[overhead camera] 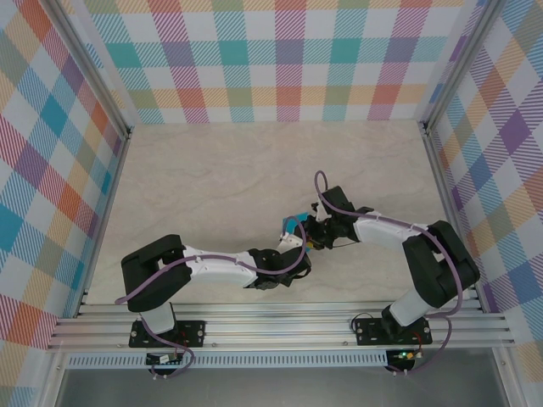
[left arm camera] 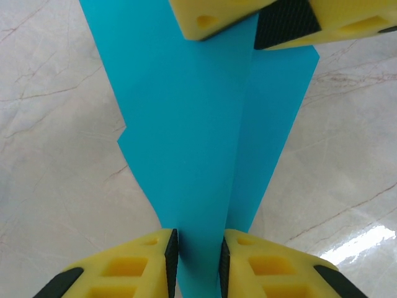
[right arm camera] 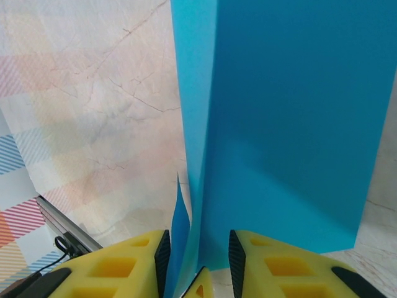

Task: Fold a paper plane with a square sheet of paper (pick it up from the middle)
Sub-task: Fourth fold the wing at the center of the table.

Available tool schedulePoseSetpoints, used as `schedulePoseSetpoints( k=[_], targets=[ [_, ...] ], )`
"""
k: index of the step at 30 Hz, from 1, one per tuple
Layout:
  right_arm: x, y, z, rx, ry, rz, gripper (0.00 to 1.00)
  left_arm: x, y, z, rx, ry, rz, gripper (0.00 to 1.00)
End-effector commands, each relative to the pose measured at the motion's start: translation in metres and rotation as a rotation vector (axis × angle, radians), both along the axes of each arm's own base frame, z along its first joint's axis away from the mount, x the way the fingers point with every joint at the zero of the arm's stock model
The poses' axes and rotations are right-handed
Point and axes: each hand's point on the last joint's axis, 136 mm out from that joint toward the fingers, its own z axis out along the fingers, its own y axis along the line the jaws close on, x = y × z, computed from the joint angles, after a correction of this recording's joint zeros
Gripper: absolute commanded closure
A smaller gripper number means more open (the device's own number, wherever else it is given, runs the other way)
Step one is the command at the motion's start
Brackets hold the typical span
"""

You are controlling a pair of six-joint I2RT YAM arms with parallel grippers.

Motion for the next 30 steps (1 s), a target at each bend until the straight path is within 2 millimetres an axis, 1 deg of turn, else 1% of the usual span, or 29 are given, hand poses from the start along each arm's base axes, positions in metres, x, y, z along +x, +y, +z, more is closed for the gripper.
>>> schedulePoseSetpoints(
  k=[1,5,7,9,11,13,16,17,19,22,24,26,30],
  targets=[
    [-0.003,0.010,0.003,0.036,0.012,0.066,0.67,-0.002,-0.006,0.004,-0.030,-0.016,-0.007,0.73],
    [-0.002,0.014,0.005,0.054,0.007,0.083,0.65,-0.003,-0.006,0.004,-0.029,-0.013,-0.017,0.70],
    [-0.002,0.013,0.005,0.043,0.005,0.083,0.68,-0.003,-0.007,0.006,-0.037,-0.013,-0.019,0.68],
    [-0.001,0.010,0.002,0.020,0.006,0.077,0.73,-0.005,-0.007,0.011,-0.057,-0.013,-0.024,0.63],
    [-0.001,0.007,0.000,0.001,0.010,0.072,0.77,-0.006,-0.005,0.019,-0.095,-0.014,-0.020,0.59],
    [-0.002,0.009,0.001,0.009,0.008,0.076,0.81,-0.009,0.000,0.028,-0.137,-0.019,-0.011,0.55],
    [-0.002,0.010,0.003,0.022,0.007,0.077,0.83,-0.014,0.009,0.043,-0.213,-0.026,-0.001,0.52],
    [-0.002,0.011,0.004,0.030,0.006,0.080,0.82,-0.015,0.013,0.048,-0.244,-0.027,0.010,0.53],
    [-0.002,0.012,0.006,0.038,0.001,0.084,0.75,-0.016,0.020,0.055,-0.300,-0.017,0.028,0.60],
    [-0.003,0.014,0.004,0.038,0.003,0.091,0.74,-0.014,0.023,0.058,-0.384,0.050,0.045,0.70],
    [-0.004,0.015,0.004,0.042,0.005,0.099,0.74,-0.009,0.025,0.055,-0.396,0.091,0.071,0.73],
    [-0.005,0.017,0.004,0.045,0.001,0.111,0.74,-0.006,0.020,0.049,-0.415,0.152,0.068,0.77],
    [-0.008,0.020,0.003,0.048,0.007,0.126,0.71,0.004,0.012,0.039,-0.410,0.199,0.085,0.81]
  ],
)
